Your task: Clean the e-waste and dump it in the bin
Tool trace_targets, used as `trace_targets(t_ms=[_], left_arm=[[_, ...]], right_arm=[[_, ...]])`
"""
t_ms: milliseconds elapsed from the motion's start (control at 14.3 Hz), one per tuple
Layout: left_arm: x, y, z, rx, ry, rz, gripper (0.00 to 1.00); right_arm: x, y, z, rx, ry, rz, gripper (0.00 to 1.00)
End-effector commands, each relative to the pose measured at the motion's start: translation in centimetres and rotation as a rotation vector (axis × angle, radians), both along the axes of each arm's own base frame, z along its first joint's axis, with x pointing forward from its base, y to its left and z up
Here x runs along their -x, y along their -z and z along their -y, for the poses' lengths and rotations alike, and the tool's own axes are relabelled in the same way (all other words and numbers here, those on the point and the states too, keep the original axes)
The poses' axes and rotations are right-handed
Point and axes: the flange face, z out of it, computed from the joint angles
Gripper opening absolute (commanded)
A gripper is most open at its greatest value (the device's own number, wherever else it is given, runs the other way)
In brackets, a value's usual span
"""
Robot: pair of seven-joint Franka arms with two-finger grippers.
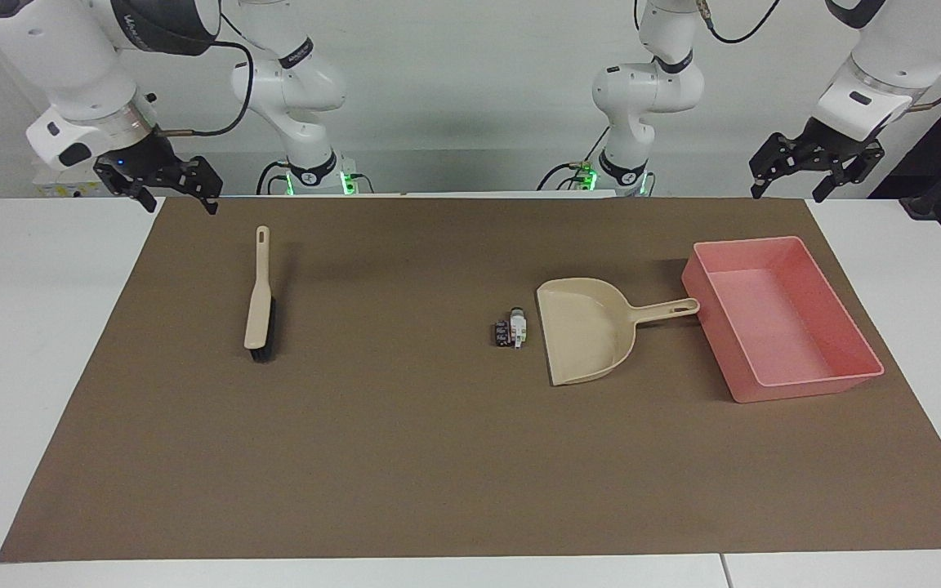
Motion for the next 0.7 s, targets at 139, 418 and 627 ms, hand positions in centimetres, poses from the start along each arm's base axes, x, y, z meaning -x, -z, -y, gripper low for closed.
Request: trace_targets(t_ms=[139, 418, 627], left_arm=[[-0.5, 0.9, 0.4, 0.012, 0.242, 0.067, 1.0], [-1.4, 2.7, 1.3, 0.012, 0.629, 0.094, 1.0], [-1.3, 5.4, 2.5, 0.013, 0.906, 0.094, 0.99]], right_arm=[[7.8, 8.3, -2.0, -0.015, -0.055, 0.005, 0.99], [8.2, 14.8, -2.0, -0.03, -0.131, -0.015, 0.99], [8.0, 20.2, -1.5, -0.036, -0.173, 0.013, 0.97]])
